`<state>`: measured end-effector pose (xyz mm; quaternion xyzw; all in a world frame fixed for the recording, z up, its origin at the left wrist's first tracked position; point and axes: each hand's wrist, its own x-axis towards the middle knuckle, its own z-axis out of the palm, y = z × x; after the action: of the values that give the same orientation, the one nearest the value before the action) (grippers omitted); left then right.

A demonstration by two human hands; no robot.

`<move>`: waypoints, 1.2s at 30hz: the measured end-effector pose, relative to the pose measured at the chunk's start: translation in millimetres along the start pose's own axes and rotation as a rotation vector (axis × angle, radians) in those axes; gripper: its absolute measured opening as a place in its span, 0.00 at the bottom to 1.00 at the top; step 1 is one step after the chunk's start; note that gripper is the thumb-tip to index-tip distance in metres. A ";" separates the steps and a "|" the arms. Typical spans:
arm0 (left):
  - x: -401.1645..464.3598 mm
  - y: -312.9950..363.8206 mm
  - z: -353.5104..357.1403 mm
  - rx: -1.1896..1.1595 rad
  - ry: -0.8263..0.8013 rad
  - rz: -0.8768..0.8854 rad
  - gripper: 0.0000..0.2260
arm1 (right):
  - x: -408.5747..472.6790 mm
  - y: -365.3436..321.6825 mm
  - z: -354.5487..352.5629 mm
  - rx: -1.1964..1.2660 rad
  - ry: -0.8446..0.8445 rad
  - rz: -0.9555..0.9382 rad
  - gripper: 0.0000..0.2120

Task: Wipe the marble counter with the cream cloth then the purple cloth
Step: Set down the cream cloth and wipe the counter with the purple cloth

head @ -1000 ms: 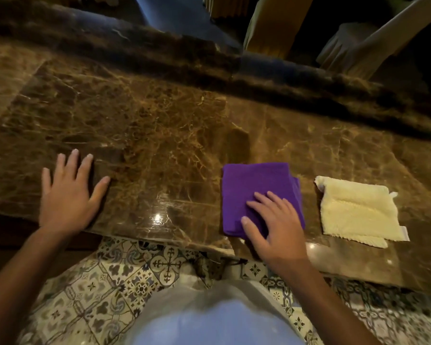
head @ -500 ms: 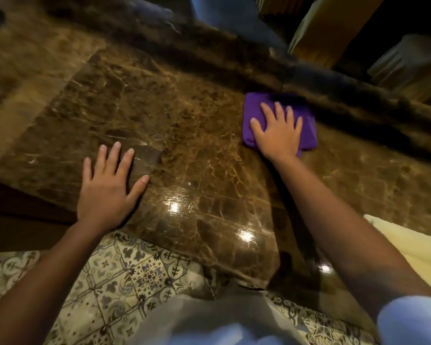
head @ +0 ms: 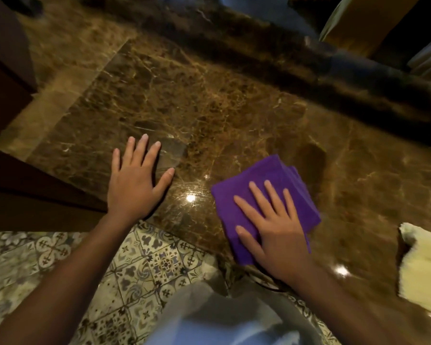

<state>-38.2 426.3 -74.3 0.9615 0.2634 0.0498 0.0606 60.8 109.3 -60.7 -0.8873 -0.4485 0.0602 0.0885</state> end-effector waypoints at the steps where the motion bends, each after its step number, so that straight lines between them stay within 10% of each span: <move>1: 0.3 0.4 0.2 -0.005 0.007 -0.003 0.33 | -1.5 8.4 -2.5 0.005 -0.007 -0.001 0.28; 14: -5.3 3.6 -2.8 -0.096 0.082 -0.012 0.30 | 213.9 26.3 -25.0 0.015 0.031 0.512 0.30; 24: -1.5 2.8 -3.6 -0.062 -0.004 -0.148 0.30 | 9.6 -33.6 1.5 -0.004 -0.018 0.047 0.28; 36: -4.5 9.6 -14.8 -0.049 -0.054 -0.136 0.28 | -20.1 134.4 -31.6 0.016 0.109 0.697 0.29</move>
<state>-39.1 417.2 -58.7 0.9406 0.3251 0.0262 0.0944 160.3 11.6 -57.6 -0.9883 -0.1127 0.0427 0.0934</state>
